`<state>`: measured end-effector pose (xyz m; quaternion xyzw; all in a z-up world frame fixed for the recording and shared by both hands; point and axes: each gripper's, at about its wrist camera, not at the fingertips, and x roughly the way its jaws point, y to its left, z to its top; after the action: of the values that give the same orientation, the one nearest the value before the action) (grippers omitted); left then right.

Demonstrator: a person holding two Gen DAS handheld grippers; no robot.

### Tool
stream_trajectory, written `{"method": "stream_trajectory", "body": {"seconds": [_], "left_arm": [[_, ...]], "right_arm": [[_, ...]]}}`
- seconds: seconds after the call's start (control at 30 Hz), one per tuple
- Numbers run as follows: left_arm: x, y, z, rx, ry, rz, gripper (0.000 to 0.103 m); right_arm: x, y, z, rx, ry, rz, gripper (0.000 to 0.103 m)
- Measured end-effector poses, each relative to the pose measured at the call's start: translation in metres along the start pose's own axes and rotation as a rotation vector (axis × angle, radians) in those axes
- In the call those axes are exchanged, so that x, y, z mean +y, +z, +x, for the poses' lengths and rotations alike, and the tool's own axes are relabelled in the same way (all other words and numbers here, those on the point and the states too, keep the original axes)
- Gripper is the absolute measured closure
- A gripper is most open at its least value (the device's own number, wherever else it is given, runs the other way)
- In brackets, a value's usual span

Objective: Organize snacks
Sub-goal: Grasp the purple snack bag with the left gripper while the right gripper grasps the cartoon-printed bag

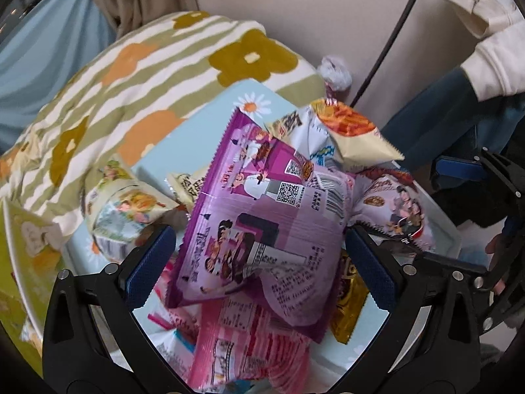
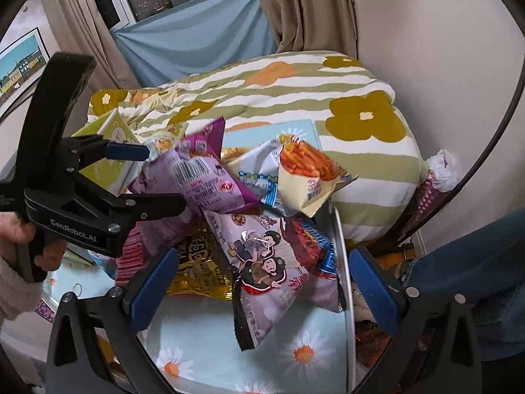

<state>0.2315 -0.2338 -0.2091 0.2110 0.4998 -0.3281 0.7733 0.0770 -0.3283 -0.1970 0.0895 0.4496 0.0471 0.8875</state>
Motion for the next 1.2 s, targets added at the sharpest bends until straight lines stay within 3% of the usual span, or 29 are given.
{"method": "stream_trajectory", "body": {"seconds": [0.23,0.47,0.57,0.87,1.2], "left_arm": [[0.000,0.001,0.013,0.019,-0.021,0.036,0.003],[-0.007,-0.004,0.018,0.066,-0.042,0.082,0.025],[-0.011,-0.009,0.023,0.086,-0.015,0.104,0.031],[-0.014,-0.017,0.007,0.054,0.004,0.089,0.032],[-0.011,-0.025,-0.009,0.032,0.015,0.033,0.032]], "right_arm": [[-0.001,-0.006,0.023,0.013,-0.013,-0.029,0.000],[-0.003,-0.010,0.035,0.025,-0.005,-0.068,0.000],[-0.004,-0.010,0.040,0.033,-0.001,-0.082,0.003],[-0.001,-0.013,0.051,0.061,0.003,-0.150,0.004],[0.001,-0.016,0.056,0.087,0.022,-0.178,0.030]]}}
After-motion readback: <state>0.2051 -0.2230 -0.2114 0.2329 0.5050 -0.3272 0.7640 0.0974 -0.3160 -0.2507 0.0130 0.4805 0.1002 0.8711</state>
